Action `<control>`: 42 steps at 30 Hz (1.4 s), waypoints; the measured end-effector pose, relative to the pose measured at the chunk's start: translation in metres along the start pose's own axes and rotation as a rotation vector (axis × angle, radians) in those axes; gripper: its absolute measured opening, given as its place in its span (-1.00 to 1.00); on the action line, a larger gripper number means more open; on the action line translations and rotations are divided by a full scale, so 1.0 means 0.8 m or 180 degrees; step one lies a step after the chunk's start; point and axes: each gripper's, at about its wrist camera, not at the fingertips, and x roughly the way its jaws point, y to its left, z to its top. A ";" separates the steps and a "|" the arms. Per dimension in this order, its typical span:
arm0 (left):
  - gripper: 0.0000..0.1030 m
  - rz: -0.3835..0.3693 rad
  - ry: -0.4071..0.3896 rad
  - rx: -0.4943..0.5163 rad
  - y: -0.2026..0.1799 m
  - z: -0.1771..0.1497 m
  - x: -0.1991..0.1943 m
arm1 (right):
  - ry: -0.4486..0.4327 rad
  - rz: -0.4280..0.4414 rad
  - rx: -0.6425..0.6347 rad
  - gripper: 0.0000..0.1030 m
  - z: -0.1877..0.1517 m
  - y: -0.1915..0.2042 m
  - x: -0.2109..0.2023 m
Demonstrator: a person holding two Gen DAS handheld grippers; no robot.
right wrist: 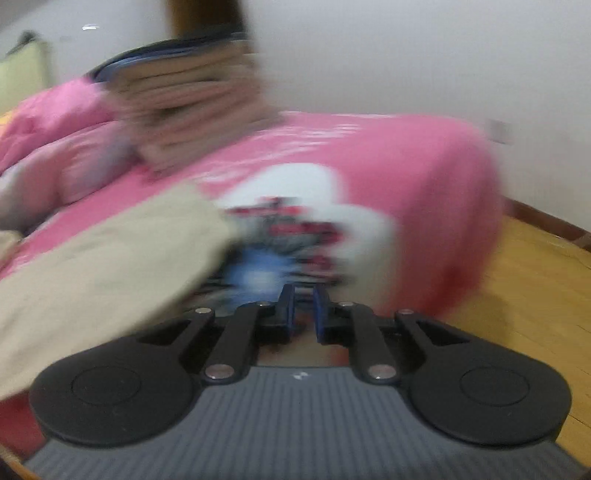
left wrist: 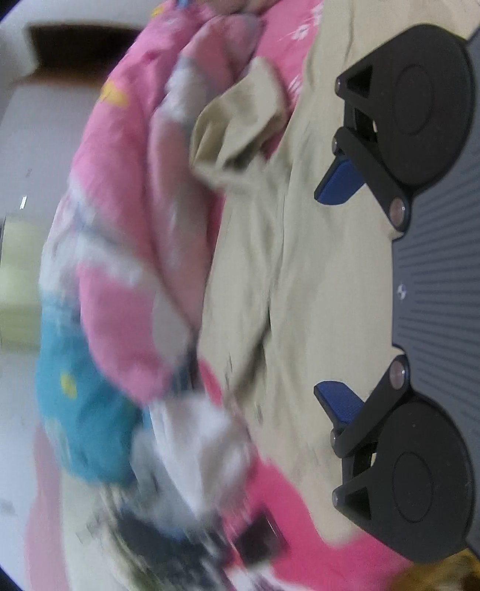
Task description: Fold clothes
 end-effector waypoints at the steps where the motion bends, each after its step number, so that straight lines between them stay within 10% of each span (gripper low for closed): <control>1: 0.98 0.0062 0.0001 -0.0115 0.018 -0.002 -0.008 | -0.0094 0.0153 -0.0008 -0.79 0.002 0.008 -0.011; 5: 0.98 0.0216 0.0048 -0.0531 0.070 -0.023 -0.033 | -0.0314 0.1014 -0.0366 -0.79 0.007 0.085 -0.038; 11: 0.96 0.0300 0.0153 -0.0929 0.116 -0.056 -0.049 | 0.0141 0.2080 -0.0919 -0.77 -0.016 0.217 -0.015; 22: 0.92 0.0288 -0.0041 -0.0681 0.117 -0.033 -0.034 | 0.0860 0.1502 -0.1099 -0.55 -0.056 0.151 -0.068; 32: 0.93 -0.0091 -0.0015 -0.0195 0.019 0.055 0.046 | 0.0390 0.2803 -0.1411 -0.19 0.035 0.383 -0.048; 42: 0.92 -0.0070 -0.0046 -0.0221 -0.033 0.088 0.173 | 0.0566 0.2880 -0.2290 0.23 0.003 0.568 0.022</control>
